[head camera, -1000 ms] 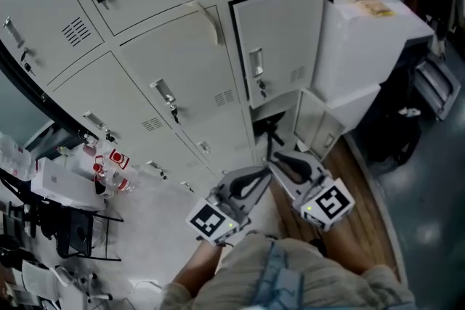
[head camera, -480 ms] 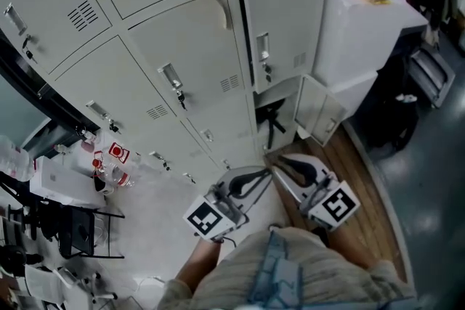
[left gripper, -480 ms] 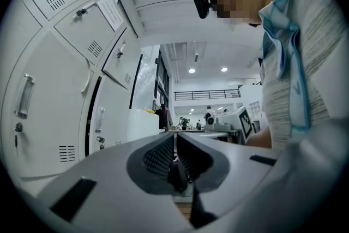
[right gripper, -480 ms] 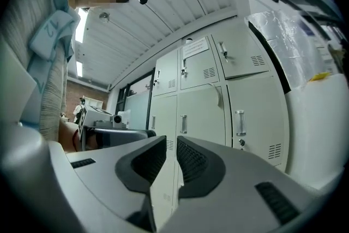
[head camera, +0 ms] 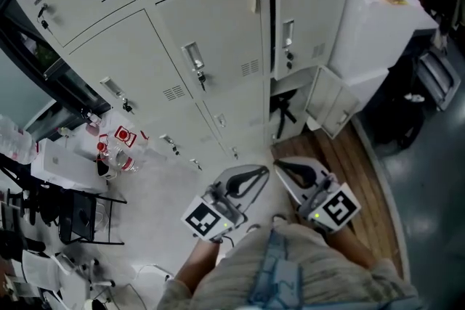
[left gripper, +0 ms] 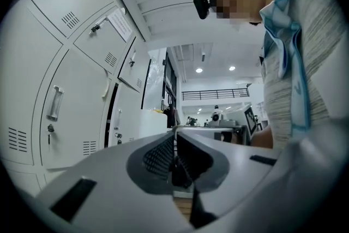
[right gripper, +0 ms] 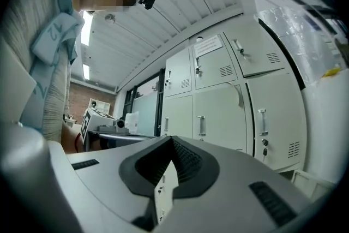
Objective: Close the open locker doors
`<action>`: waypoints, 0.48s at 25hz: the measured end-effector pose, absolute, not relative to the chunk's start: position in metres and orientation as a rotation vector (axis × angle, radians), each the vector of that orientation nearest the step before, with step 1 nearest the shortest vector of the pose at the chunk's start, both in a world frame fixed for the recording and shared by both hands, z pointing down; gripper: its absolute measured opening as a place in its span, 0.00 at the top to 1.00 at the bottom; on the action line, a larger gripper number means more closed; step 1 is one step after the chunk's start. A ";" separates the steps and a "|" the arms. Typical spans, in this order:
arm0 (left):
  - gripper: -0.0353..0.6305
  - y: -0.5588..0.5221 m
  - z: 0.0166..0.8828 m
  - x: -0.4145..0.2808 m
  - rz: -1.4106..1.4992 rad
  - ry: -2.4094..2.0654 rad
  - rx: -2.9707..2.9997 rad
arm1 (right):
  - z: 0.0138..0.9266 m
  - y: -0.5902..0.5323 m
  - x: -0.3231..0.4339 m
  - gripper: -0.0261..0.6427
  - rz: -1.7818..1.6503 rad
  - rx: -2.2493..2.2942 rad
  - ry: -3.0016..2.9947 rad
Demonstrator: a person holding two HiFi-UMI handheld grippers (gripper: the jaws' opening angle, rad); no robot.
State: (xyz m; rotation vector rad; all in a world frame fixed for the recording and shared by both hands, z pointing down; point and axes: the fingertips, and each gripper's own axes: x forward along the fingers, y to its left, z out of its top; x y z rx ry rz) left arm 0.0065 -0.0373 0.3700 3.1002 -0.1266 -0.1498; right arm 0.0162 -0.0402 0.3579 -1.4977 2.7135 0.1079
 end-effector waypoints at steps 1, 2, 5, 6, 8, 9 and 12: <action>0.94 -0.037 0.371 0.002 -0.150 -0.134 3.097 | 0.357 -0.040 0.012 0.96 0.115 -1.490 2.719; 0.94 -0.036 0.371 -0.002 -0.149 -0.142 3.094 | 0.356 -0.039 0.008 0.96 0.123 -1.486 2.725; 0.94 -0.035 0.372 -0.010 -0.148 -0.150 3.088 | 0.354 -0.035 0.000 0.96 0.130 -1.484 2.741; 0.94 -0.034 0.372 -0.011 -0.149 -0.148 3.090 | 0.354 -0.034 -0.001 0.96 0.131 -1.484 2.746; 0.94 -0.033 0.372 -0.014 -0.152 -0.144 3.089 | 0.355 -0.033 -0.004 0.96 0.138 -1.485 2.757; 0.94 -0.033 0.373 -0.015 -0.153 -0.143 3.086 | 0.355 -0.032 -0.006 0.96 0.141 -1.484 2.760; 0.94 -0.033 0.372 -0.019 -0.159 -0.141 3.081 | 0.354 -0.032 -0.011 0.96 0.134 -1.477 2.760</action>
